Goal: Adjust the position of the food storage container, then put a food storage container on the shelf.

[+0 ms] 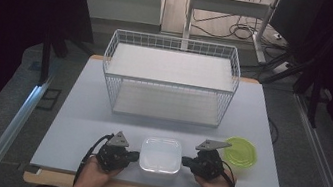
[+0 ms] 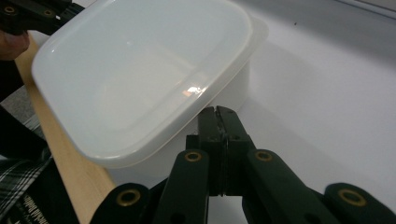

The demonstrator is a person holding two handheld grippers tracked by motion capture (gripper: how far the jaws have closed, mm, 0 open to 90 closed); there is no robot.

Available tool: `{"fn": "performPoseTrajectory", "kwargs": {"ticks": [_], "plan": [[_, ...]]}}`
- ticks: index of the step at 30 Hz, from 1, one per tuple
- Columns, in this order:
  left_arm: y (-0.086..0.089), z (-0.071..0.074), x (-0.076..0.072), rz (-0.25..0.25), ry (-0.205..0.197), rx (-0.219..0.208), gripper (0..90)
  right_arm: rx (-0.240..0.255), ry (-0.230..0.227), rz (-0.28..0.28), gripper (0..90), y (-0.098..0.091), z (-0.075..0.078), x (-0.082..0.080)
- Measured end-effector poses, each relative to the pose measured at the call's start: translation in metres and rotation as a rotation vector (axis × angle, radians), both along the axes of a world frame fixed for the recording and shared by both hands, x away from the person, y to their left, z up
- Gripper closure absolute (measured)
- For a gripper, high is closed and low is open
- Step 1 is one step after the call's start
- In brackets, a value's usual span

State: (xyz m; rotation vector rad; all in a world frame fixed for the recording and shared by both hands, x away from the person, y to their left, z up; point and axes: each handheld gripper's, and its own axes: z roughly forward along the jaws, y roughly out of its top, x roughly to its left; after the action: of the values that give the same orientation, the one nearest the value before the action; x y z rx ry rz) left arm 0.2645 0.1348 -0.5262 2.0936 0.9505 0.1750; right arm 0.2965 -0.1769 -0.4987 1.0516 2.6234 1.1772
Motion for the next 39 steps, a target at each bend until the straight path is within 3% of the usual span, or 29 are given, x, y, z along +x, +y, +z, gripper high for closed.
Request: {"fn": "performPoseTrajectory", "kwargs": {"ticks": [6, 10, 15, 21, 24, 27, 31, 39], "plan": [[0.003, 0.0, 0.002, -0.003, -0.013, 0.01, 81.0, -0.007, -0.011, 0.002, 89.2, 0.0, 0.0, 0.003], [0.01, 0.005, -0.003, 0.017, -0.046, 0.014, 65.6, -0.035, -0.07, -0.004, 81.5, -0.004, 0.006, -0.001], [0.019, 0.008, -0.009, 0.036, -0.077, 0.011, 41.0, -0.031, -0.116, -0.018, 63.2, -0.015, 0.011, -0.004], [0.026, 0.006, -0.018, 0.011, -0.118, 0.021, 19.4, -0.034, -0.153, -0.012, 39.5, -0.021, 0.014, -0.01], [0.03, 0.002, -0.021, 0.006, -0.115, 0.035, 9.2, -0.023, -0.161, 0.0, 28.3, -0.024, 0.013, -0.015], [0.035, 0.001, -0.022, 0.002, -0.132, 0.053, 4.6, -0.014, -0.16, 0.002, 21.3, -0.027, 0.012, -0.019], [0.039, 0.002, -0.021, 0.003, -0.138, -0.006, 2.7, -0.011, -0.163, 0.003, 14.5, -0.028, 0.01, -0.02], [0.038, 0.0, -0.018, 0.001, -0.145, -0.019, 1.1, 0.027, -0.144, 0.013, 8.0, -0.024, 0.009, -0.019]]}}
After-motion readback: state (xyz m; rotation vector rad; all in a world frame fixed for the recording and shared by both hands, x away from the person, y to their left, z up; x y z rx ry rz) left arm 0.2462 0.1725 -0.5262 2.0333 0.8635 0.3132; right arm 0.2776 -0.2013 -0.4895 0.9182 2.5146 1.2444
